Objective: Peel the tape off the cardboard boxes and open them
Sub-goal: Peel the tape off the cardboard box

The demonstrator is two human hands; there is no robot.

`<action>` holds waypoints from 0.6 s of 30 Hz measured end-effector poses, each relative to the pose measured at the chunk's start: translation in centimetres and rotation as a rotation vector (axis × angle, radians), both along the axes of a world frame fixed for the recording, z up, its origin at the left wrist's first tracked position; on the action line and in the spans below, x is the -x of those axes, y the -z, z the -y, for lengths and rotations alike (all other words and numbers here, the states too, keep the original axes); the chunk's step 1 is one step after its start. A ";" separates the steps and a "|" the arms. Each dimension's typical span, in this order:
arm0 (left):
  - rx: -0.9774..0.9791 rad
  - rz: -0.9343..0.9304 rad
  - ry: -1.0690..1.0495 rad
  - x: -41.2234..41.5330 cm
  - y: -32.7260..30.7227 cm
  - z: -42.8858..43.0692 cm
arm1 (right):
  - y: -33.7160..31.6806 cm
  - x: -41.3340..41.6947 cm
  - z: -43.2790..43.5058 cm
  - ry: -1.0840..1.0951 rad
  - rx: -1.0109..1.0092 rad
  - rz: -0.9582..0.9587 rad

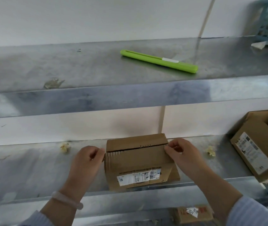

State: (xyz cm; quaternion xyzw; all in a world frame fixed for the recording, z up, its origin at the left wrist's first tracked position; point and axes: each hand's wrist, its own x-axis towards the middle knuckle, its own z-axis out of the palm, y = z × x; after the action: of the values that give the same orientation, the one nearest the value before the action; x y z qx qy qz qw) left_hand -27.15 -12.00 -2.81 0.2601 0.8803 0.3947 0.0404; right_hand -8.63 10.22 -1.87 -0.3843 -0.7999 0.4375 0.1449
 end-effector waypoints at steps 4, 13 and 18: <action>-0.029 0.198 0.123 0.0 -0.7 0.0 | -1.3 0.3 0.2 0.112 0.471 -0.126; 0.101 0.326 0.386 1.4 -0.5 0.1 | -2.5 0.2 -2.1 -0.194 0.539 0.026; 0.289 0.380 0.356 1.0 -1.7 -1.5 | -3.2 1.3 -1.9 -0.415 0.268 0.306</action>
State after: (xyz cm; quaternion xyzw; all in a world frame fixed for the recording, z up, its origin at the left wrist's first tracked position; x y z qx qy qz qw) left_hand -28.10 -10.48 -1.11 0.3233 0.8445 0.2938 0.3098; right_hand -9.90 12.17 1.33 -0.2897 -0.8092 0.4963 -0.1222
